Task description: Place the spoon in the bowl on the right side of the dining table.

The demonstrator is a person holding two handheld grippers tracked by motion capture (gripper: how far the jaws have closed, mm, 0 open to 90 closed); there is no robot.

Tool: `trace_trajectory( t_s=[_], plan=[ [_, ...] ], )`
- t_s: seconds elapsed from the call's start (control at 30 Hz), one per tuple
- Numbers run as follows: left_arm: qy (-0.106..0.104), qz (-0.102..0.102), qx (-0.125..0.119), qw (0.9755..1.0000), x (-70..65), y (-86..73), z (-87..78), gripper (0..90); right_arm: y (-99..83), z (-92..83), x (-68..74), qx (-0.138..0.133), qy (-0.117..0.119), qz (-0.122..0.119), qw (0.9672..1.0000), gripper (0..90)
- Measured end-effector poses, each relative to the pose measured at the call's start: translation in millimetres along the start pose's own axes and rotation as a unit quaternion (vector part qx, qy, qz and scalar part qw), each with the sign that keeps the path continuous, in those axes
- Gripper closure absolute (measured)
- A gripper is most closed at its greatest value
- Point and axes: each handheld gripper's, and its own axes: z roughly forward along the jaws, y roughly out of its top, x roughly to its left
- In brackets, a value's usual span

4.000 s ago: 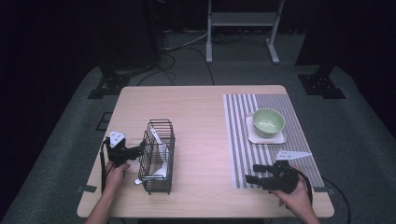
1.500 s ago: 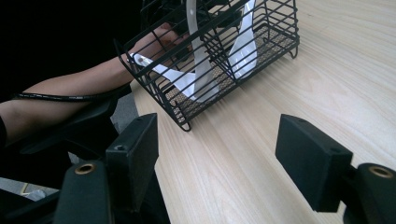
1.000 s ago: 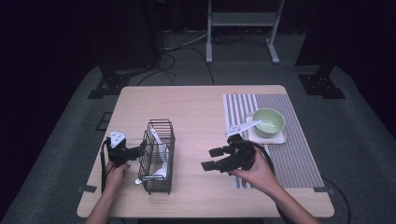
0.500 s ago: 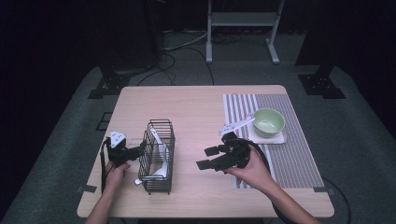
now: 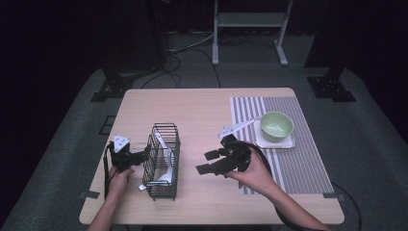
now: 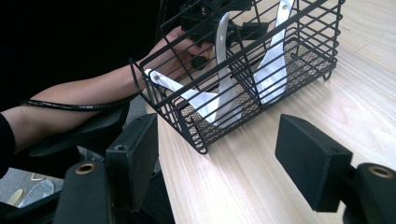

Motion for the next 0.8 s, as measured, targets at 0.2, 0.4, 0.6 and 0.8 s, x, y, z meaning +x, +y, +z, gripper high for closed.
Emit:
trace_trajectory(
  t_s=[0.2, 0.4, 0.6, 0.8],
  plan=[
    [0.000, -0.001, 0.000, 1.0000, 0.2, 0.0, 0.0, 1.6, 3.7, 3.5, 1.4, 0.001, 0.004, -0.001, 1.0000, 29.2],
    [0.000, -0.001, 0.000, 1.0000, 0.2, 0.0, 0.0, 1.6, 8.4, 7.4, 3.1, 0.002, 0.006, -0.001, 1.0000, 29.2],
    [0.000, -0.001, 0.000, 1.0000, 0.2, 0.0, 0.0, 1.6, 16.0, 11.5, 8.7, 0.006, 0.010, -0.010, 0.9999, 29.5],
    [-0.001, -0.001, 0.000, 1.0000, 0.1, 0.0, 0.0, 1.6, 23.4, 16.3, 12.6, 0.013, 0.011, -0.017, 0.9997, 30.1]
  ],
)
